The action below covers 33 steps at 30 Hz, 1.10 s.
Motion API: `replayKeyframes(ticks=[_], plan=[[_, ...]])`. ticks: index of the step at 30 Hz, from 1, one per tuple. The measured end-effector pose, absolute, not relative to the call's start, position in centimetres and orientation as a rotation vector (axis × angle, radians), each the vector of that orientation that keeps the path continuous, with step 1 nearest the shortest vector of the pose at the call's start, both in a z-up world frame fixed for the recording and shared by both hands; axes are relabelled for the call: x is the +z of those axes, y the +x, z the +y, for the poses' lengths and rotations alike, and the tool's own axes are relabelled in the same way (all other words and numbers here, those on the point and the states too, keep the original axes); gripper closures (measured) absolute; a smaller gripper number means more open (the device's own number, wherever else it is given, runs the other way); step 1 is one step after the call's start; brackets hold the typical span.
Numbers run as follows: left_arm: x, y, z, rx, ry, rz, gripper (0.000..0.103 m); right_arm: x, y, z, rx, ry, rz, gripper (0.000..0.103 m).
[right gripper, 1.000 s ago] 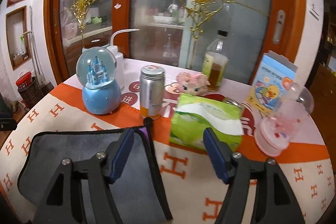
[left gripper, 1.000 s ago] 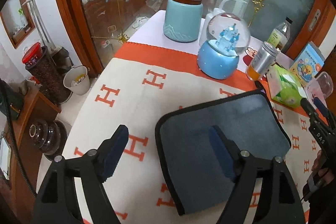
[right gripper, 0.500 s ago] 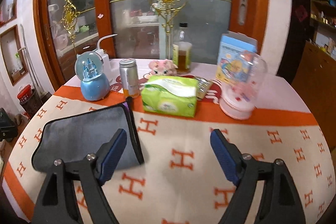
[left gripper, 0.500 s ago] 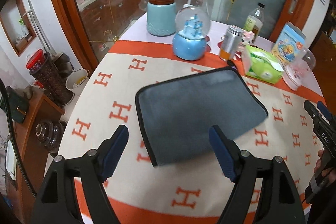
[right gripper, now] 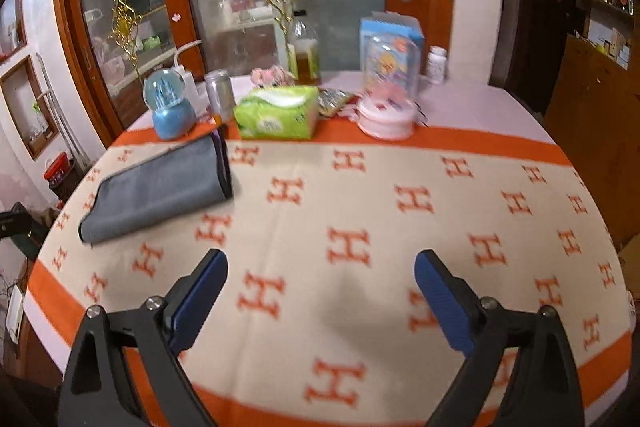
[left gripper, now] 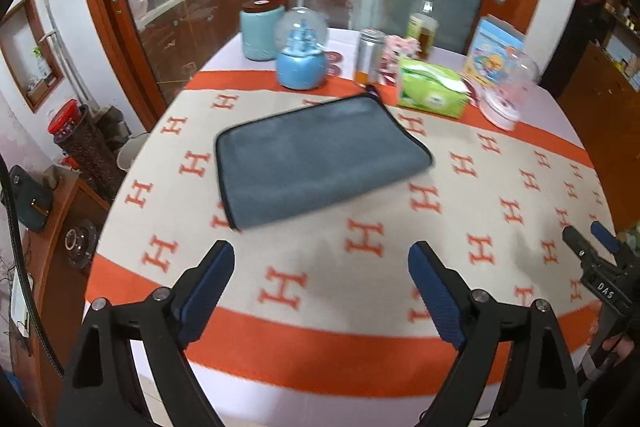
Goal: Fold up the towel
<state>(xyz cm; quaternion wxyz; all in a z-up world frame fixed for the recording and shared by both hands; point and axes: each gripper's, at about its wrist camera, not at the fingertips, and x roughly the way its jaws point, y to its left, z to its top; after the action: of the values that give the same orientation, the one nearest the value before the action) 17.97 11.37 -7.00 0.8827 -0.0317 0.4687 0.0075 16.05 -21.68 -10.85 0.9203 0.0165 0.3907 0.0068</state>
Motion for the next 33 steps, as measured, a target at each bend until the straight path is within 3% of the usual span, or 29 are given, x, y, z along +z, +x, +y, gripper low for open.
replayKeyframes(ticks=[6, 16, 33], plan=[[-7.2, 14.1, 7.7, -0.041, -0.062, 0.993, 0.003, -11.6, 11.2, -24.3, -0.008, 0.031, 0.859, 0.004], [-7.7, 9.8, 3.1, -0.123, -0.018, 1.026, 0.003, -11.0, 5.1, -27.1, -0.032, 0.045, 0.924, 0.000], [-1.9, 6.2, -0.6, -0.160, 0.050, 0.924, 0.003, -2.7, 0.8, -24.1, 0.033, 0.227, 0.952, 0.000]])
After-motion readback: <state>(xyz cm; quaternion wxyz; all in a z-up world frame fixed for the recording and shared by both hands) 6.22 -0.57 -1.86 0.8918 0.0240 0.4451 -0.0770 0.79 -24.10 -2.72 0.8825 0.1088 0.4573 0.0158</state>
